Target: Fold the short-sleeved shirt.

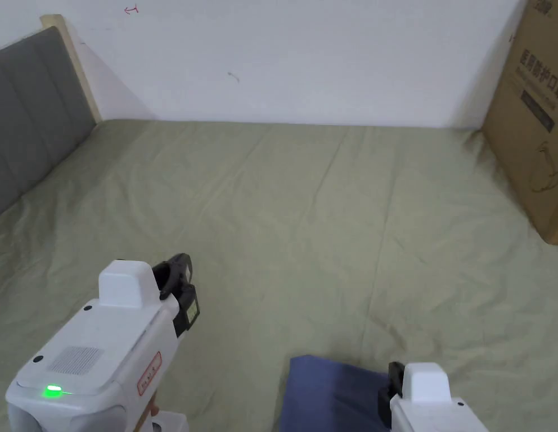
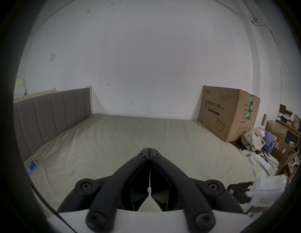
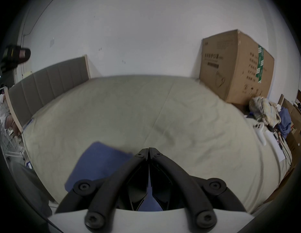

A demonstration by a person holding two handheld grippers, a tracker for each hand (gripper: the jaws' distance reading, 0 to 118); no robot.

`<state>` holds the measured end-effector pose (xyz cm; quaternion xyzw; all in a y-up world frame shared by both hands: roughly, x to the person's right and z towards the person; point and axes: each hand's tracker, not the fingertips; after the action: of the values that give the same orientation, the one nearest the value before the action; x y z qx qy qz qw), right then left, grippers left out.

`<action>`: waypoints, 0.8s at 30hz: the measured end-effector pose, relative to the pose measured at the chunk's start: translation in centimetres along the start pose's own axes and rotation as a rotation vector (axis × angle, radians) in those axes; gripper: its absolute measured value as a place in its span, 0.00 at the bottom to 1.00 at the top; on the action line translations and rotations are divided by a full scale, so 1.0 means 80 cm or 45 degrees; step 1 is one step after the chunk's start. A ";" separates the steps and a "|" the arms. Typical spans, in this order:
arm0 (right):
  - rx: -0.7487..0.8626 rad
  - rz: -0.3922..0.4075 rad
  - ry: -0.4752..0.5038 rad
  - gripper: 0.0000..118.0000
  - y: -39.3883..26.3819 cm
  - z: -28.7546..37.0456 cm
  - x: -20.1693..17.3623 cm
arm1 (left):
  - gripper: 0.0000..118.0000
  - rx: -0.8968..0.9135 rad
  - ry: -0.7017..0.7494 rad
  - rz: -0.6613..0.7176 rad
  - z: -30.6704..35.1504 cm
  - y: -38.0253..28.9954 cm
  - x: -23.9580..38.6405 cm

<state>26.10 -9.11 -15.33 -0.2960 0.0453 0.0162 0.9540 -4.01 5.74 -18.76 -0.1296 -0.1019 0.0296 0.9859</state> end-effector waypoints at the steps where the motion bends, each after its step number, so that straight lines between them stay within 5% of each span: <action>1: -0.023 0.008 -0.002 0.00 -0.008 -0.008 -0.003 | 0.01 -0.012 -0.003 0.009 -0.001 -0.004 -0.001; 9: -0.180 0.063 -0.024 0.00 -0.068 -0.064 -0.006 | 0.07 -0.290 -0.155 0.229 -0.029 -0.045 -0.011; 11: -0.144 0.146 -0.051 0.00 -0.062 -0.054 -0.016 | 0.18 -0.393 -0.200 0.323 -0.042 -0.061 -0.012; 17: -0.134 0.084 -0.054 0.00 -0.072 -0.059 -0.005 | 0.77 -0.727 -0.325 0.478 -0.090 -0.115 -0.002; 24: -0.138 0.057 -0.039 0.00 -0.074 -0.062 0.002 | 0.80 -1.008 -0.423 0.566 -0.160 -0.170 0.013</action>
<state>26.23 -16.81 -16.07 -0.3460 0.0363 0.0446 0.9365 0.13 -10.44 -27.10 -0.5071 -0.2313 0.2188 0.8009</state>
